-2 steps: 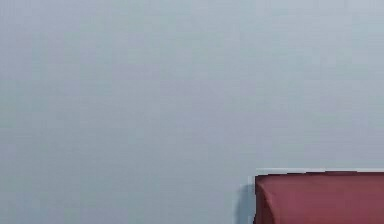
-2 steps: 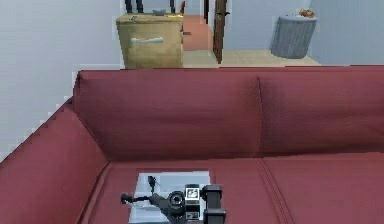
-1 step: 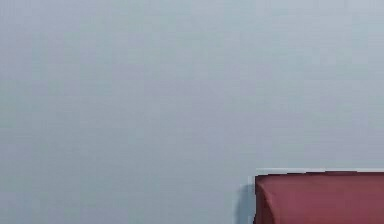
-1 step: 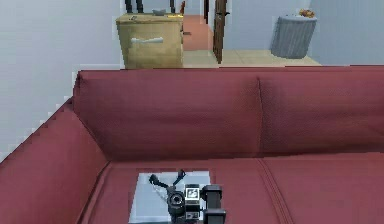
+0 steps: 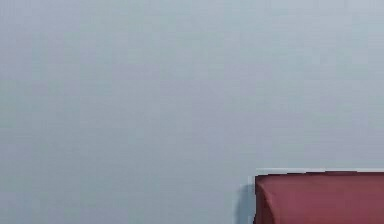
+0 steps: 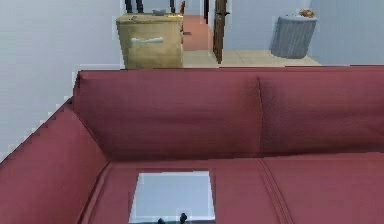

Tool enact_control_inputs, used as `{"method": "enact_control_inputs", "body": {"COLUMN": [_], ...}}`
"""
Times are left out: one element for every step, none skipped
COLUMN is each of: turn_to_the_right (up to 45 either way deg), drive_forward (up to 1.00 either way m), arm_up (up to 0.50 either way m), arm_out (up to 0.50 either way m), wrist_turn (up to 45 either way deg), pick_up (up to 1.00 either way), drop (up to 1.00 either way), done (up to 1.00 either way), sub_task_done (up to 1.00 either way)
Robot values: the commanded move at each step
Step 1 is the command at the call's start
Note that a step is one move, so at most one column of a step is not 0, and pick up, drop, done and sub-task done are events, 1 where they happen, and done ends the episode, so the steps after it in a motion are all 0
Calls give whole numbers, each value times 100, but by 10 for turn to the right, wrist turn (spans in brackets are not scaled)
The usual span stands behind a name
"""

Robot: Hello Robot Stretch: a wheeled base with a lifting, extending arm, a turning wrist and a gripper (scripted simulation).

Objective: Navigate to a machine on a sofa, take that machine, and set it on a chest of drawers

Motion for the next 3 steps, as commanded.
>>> {"method": "enact_control_inputs", "body": {"turn_to_the_right": [0, 0, 0], "drive_forward": [0, 0, 0], "arm_up": [0, 10, 48], "arm_out": [0, 0, 0], "wrist_turn": [0, 0, 0], "pick_up": [100, 0, 0], "drop": [0, 0, 0], "done": [0, 0, 0], "sub_task_done": [0, 0, 0]}}
